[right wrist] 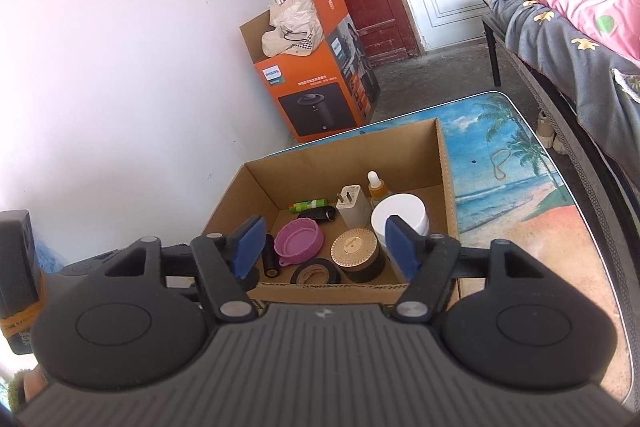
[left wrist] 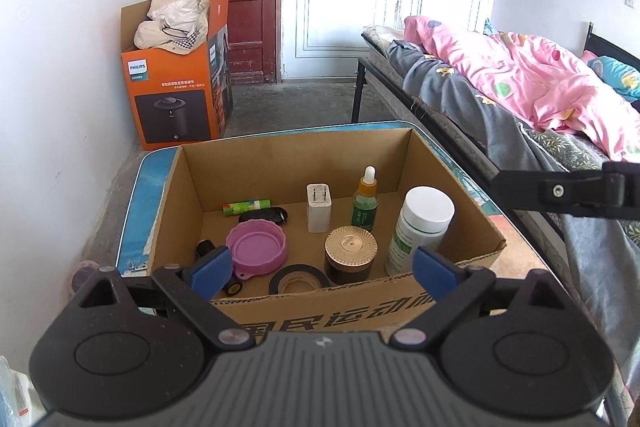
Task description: Organize rigid objects
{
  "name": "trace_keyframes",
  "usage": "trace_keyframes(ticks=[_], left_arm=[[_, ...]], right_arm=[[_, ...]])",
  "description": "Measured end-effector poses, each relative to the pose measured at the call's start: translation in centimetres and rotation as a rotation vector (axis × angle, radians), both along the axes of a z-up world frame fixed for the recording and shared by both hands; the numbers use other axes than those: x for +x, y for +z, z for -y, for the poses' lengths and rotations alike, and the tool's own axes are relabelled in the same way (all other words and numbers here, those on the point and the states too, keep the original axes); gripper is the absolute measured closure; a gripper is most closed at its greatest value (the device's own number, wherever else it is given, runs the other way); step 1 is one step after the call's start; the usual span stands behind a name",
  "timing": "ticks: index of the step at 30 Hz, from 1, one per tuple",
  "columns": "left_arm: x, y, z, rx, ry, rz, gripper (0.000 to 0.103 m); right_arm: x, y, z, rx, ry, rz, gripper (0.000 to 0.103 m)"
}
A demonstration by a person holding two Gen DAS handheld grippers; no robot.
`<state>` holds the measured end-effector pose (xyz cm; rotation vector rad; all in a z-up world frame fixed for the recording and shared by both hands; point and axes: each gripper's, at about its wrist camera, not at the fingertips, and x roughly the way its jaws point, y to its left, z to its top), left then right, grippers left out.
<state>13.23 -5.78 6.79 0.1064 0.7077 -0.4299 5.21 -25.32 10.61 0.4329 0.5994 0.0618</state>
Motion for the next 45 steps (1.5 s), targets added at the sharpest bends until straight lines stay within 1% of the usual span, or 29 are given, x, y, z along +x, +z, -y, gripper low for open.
trace_keyframes(ticks=[1,3,4,6,8,10,12,17,19,23,25,34,45], left_arm=[[-0.2,-0.1,-0.4,-0.014,-0.002,-0.002,0.0],[-0.7,-0.3,-1.2,-0.028,0.008,-0.014,0.0],[-0.7,-0.4,-1.6,-0.024,0.022,-0.024,0.0],[-0.9,-0.7,-1.9,-0.004,0.066,-0.04,0.0],[-1.2,-1.1,-2.3,0.021,0.103,-0.044,0.0],[-1.3,-1.4,-2.7,0.058,0.169,-0.048,0.0],[-1.4,-1.7,-3.0,0.081,0.214,-0.04,0.0],[-1.2,-2.1,-3.3,0.133,0.211,-0.044,0.0],[-1.0,-2.2,-3.5,0.129,0.225,-0.054,0.0],[-0.5,-2.2,-4.1,0.076,0.24,-0.087,0.0],[-0.3,-2.2,-4.3,0.064,0.249,-0.097,0.0],[0.4,-2.2,-3.6,0.07,0.239,-0.085,0.0],[0.8,-2.1,-3.0,0.09,0.232,-0.071,0.0]], right_arm=[[-0.4,-0.2,-0.3,-0.024,-0.019,-0.001,0.021],[-0.9,-0.6,-0.9,-0.072,-0.056,-0.016,0.016],[-1.0,-0.9,-1.2,-0.094,-0.075,-0.025,0.008],[-1.2,-1.4,-1.9,-0.141,-0.104,-0.04,0.001],[-1.2,-1.8,-2.7,-0.192,-0.121,-0.066,0.001],[-1.1,-2.1,-3.6,-0.244,-0.137,-0.088,0.001],[-1.2,-2.6,-4.5,-0.282,-0.14,-0.092,0.001],[-0.1,-3.7,-6.0,-0.296,-0.11,-0.132,0.001],[0.4,-4.0,-6.6,-0.311,-0.096,-0.143,0.001],[1.3,-4.5,-7.4,-0.329,-0.081,-0.16,0.002],[1.6,-4.7,-7.4,-0.329,-0.082,-0.169,0.002],[2.7,-5.1,-6.3,-0.315,-0.102,-0.18,0.001],[3.0,-5.1,-6.1,-0.316,-0.111,-0.176,0.002]])
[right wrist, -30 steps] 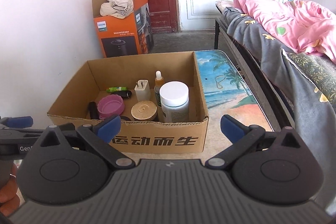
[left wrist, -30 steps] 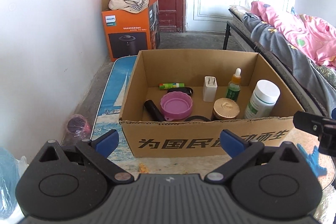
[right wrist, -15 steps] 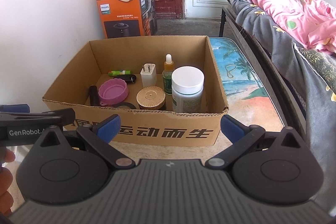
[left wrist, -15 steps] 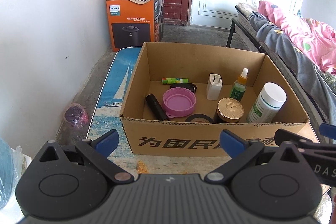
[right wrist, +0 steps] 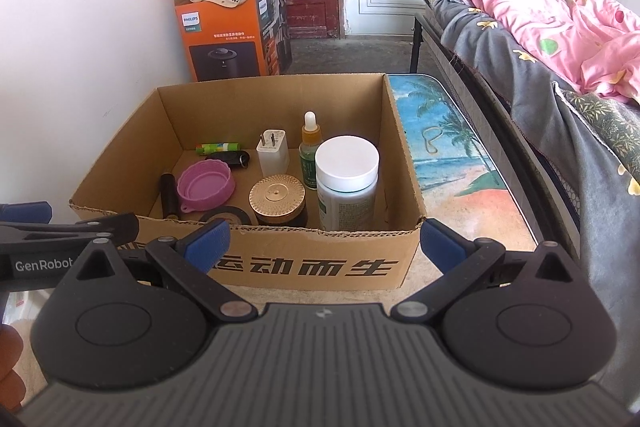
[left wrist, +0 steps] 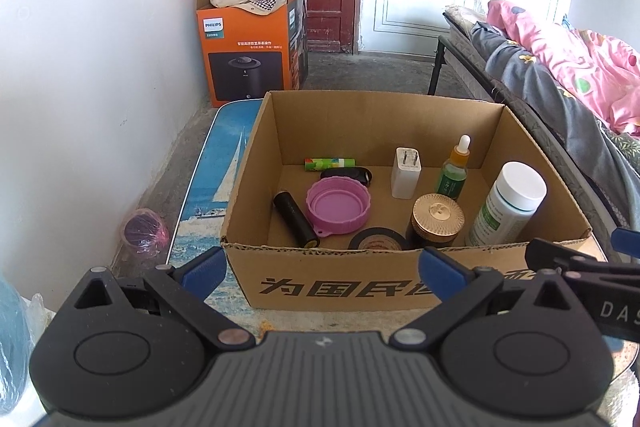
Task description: Organize rigid objects
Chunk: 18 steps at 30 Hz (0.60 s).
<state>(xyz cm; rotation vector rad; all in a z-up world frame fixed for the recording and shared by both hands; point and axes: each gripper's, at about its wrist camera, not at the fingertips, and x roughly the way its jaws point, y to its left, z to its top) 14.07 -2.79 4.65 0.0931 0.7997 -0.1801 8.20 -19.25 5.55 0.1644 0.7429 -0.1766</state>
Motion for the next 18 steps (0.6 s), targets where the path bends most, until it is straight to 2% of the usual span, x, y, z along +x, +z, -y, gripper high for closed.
trace_keyframes(ticks=[18], left_arm=[[0.08,-0.17,-0.27,-0.005,-0.002,-0.005,0.001]], right_arm=[[0.1,-0.28,-0.09,0.005,0.0,-0.005,0.002]])
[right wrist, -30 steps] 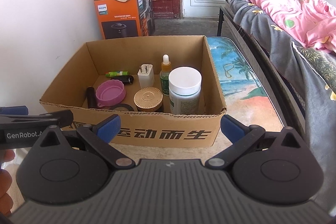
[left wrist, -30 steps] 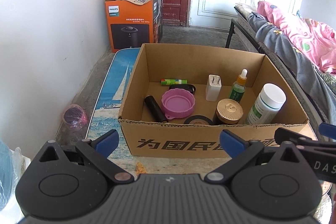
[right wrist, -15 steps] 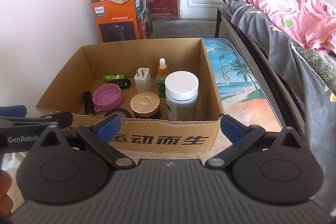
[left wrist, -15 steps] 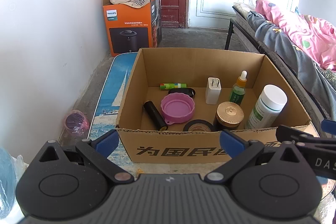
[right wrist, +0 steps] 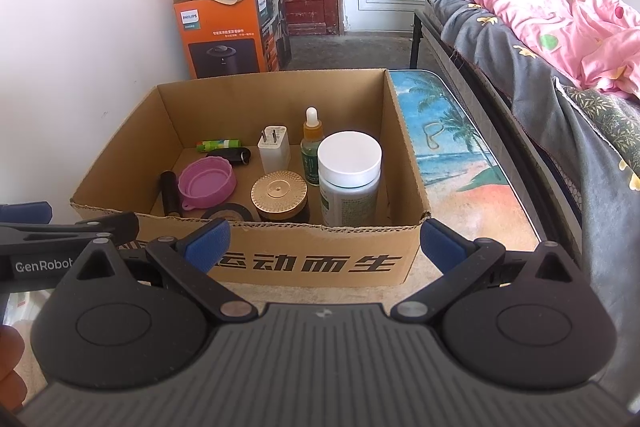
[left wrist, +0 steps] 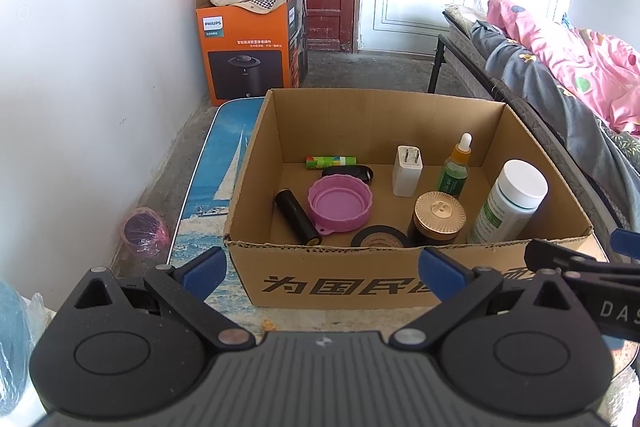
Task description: Organize rigid objects
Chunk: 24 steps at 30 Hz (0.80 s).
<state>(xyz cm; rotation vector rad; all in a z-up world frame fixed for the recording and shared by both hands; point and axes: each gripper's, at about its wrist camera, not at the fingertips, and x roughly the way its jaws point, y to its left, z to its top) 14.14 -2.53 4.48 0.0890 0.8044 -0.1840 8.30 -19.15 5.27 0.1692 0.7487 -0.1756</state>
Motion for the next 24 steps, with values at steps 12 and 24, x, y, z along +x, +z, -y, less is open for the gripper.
trace_keyframes(ticks=[12,24], left_arm=[[-0.23,0.23,-0.31,-0.011,0.0,-0.002,0.001],[-0.29,0.35,-0.47,-0.009,0.0,-0.001,0.001]], right_arm=[[-0.11,0.08,-0.07,0.0,0.002,0.002,0.002],[-0.17,0.14,-0.1,0.001,0.001,0.001,0.001]])
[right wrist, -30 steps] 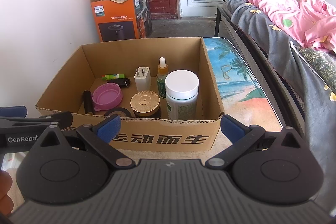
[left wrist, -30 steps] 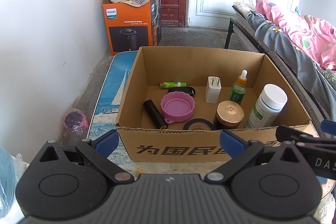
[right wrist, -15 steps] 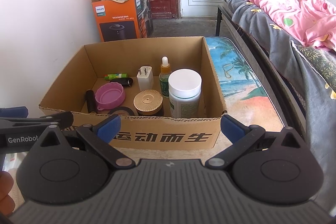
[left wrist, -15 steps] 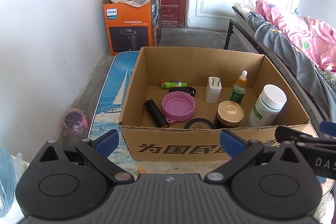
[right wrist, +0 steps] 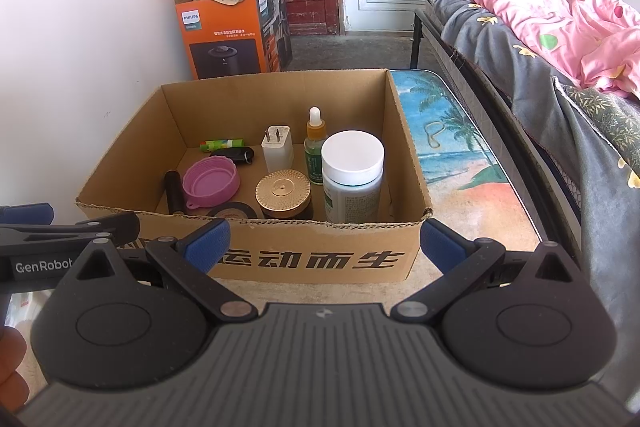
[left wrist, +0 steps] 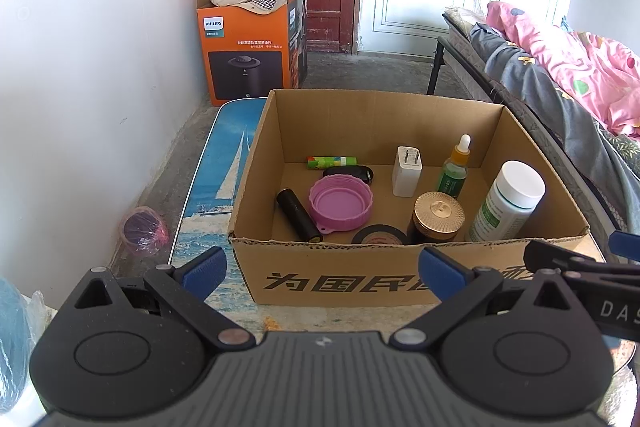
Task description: Organize rigid objects
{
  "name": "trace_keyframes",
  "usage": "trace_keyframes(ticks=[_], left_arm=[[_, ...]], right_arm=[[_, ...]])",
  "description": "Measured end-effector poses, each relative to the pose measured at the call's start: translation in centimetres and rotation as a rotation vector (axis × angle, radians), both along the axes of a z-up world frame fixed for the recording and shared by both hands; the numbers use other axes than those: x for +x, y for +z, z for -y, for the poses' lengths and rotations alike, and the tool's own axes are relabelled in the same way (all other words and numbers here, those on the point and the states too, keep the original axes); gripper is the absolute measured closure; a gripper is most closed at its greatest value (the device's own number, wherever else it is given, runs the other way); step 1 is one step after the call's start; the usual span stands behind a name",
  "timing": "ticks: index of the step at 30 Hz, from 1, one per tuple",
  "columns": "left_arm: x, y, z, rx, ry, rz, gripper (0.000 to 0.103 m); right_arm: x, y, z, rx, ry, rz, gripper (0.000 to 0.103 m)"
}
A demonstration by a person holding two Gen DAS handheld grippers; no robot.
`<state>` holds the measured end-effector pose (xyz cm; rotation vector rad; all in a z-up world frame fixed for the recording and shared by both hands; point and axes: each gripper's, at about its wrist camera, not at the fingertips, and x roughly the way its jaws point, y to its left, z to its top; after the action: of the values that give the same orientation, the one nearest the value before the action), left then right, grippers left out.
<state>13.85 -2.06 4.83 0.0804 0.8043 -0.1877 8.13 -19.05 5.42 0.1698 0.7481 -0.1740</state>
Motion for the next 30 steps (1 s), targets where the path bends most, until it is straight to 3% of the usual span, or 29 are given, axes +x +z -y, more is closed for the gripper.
trace_keyframes(ticks=[30], left_arm=[[-0.06,0.03,0.02,0.001,0.003,0.001,0.001]], right_arm=[[-0.21,-0.07,-0.01,0.002,-0.001,-0.004,0.001]])
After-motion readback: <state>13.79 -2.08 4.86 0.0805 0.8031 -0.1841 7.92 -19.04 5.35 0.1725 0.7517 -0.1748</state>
